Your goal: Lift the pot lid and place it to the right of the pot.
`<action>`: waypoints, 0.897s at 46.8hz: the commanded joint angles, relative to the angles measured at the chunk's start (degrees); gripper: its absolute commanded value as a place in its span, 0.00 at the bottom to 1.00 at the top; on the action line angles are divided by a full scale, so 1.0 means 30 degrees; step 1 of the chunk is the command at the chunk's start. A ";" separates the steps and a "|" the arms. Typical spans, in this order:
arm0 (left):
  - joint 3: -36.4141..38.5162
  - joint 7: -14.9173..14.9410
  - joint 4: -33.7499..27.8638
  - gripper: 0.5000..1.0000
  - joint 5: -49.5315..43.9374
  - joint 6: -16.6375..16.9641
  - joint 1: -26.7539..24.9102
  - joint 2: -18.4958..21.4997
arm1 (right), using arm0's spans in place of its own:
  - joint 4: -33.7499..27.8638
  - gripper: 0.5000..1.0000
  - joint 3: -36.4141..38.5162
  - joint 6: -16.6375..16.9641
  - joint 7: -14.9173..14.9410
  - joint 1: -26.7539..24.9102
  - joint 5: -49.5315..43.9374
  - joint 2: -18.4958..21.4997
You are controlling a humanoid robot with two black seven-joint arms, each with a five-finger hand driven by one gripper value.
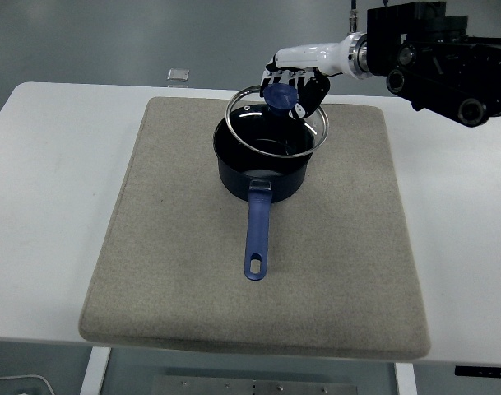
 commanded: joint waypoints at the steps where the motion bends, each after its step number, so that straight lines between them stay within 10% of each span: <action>1: 0.0000 0.0000 0.0000 1.00 0.0004 0.0000 -0.0002 0.0000 | -0.0001 0.04 -0.0016 0.0005 0.0015 0.0002 -0.0028 -0.0385; 42: 0.0000 0.0000 0.0000 1.00 0.0004 0.0000 -0.0002 0.0000 | -0.0001 0.00 -0.1481 -0.0200 0.0161 -0.0438 -0.0351 -0.3228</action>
